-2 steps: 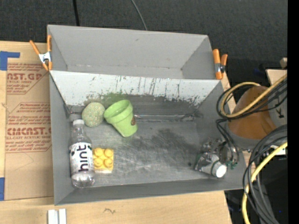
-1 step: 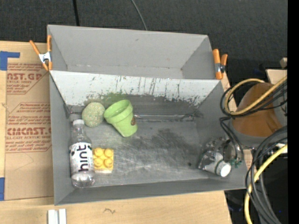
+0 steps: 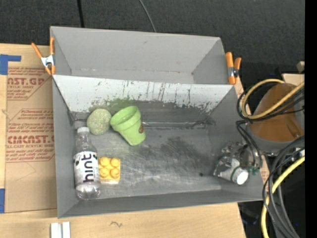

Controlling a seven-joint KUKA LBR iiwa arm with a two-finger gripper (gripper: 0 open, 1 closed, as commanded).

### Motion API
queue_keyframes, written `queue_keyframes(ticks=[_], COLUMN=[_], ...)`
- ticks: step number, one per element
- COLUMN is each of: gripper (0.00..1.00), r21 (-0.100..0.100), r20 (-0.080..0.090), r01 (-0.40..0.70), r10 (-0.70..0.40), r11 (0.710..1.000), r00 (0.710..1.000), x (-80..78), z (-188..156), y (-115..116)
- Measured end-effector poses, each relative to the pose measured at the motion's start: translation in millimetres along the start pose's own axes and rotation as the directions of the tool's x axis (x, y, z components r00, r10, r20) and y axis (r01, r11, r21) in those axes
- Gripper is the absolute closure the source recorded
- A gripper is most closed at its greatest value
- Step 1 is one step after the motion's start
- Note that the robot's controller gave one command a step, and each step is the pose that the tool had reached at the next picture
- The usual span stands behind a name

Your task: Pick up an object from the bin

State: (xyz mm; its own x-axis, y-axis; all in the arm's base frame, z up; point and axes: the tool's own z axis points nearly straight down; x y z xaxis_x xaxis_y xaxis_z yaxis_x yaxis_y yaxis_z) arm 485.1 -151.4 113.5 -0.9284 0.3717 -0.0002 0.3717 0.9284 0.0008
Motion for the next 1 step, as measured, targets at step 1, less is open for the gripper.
queue_keyframes(ticks=[1], gripper=[1.0], r21=[0.0], r20=[0.002], r01=[0.001], r10=[-0.001], r11=[1.0], r00=[1.0], x=[0.0], z=[-9.2], y=[0.6])
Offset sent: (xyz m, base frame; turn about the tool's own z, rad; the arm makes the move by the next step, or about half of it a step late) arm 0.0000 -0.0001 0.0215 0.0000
